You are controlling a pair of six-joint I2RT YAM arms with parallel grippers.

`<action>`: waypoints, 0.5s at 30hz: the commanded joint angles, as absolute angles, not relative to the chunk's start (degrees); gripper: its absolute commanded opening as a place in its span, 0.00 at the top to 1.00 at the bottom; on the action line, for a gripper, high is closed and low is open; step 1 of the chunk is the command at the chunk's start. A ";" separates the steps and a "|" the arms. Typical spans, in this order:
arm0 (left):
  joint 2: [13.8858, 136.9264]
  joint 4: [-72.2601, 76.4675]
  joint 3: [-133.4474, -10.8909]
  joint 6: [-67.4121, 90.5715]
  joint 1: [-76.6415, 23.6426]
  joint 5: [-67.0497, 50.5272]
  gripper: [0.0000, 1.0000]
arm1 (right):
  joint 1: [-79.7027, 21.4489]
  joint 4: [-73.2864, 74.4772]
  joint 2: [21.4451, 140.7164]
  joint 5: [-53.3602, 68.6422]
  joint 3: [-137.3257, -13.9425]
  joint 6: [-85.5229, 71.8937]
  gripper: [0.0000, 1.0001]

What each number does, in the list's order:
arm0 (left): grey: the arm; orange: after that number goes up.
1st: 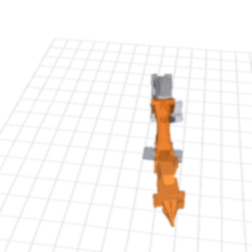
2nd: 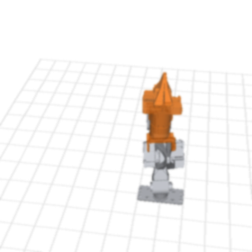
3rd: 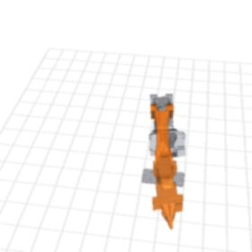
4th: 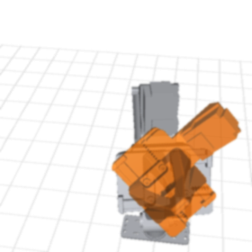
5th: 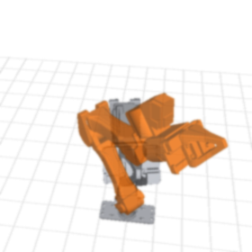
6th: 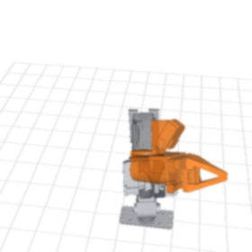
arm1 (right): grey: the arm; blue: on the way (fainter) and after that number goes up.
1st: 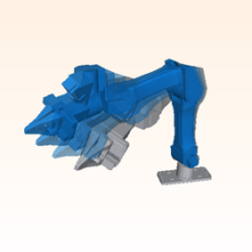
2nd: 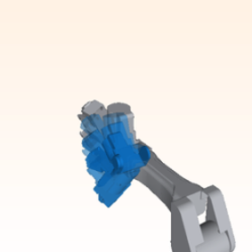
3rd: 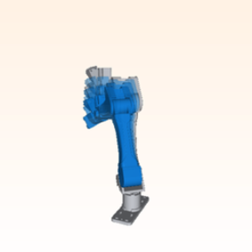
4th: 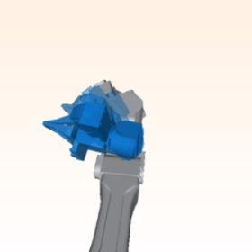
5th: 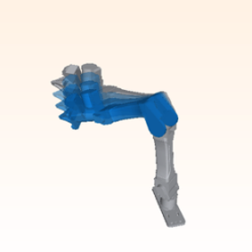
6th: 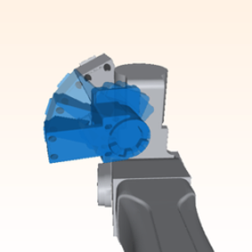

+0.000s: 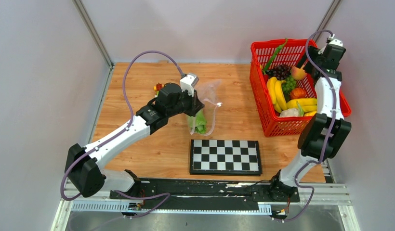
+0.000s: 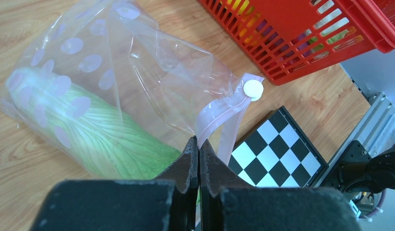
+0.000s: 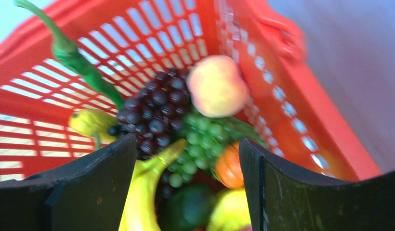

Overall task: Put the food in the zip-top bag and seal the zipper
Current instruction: Pick up the fake vegetable from the bin.

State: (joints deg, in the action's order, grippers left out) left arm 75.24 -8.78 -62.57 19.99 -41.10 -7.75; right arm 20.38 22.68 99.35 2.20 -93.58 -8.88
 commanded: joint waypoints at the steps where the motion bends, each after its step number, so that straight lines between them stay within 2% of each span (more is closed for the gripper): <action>1: 75.70 -6.89 -65.99 18.94 -40.88 -9.13 1.00 | 18.72 15.20 104.40 18.29 -101.91 -11.61 0.24; 4: 76.11 -6.90 -66.27 19.07 -40.87 -9.21 1.00 | 15.80 13.79 109.13 21.41 -107.59 -9.90 0.25; 8: 76.31 -7.29 -66.70 19.24 -40.87 -9.27 1.00 | 12.86 13.66 116.79 19.73 -118.20 -9.16 0.27; 13: 76.30 -7.64 -66.94 19.49 -40.87 -9.13 1.00 | 11.83 14.52 126.57 16.01 -130.46 -9.78 0.38; 15: 76.45 -7.72 -66.97 19.54 -40.87 -9.27 1.00 | 11.53 17.22 129.43 13.53 -135.08 -8.67 0.39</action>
State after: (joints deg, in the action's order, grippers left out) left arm 76.36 -8.97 -63.59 20.01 -41.10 -8.51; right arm 10.96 16.49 124.92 17.37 -127.04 -9.78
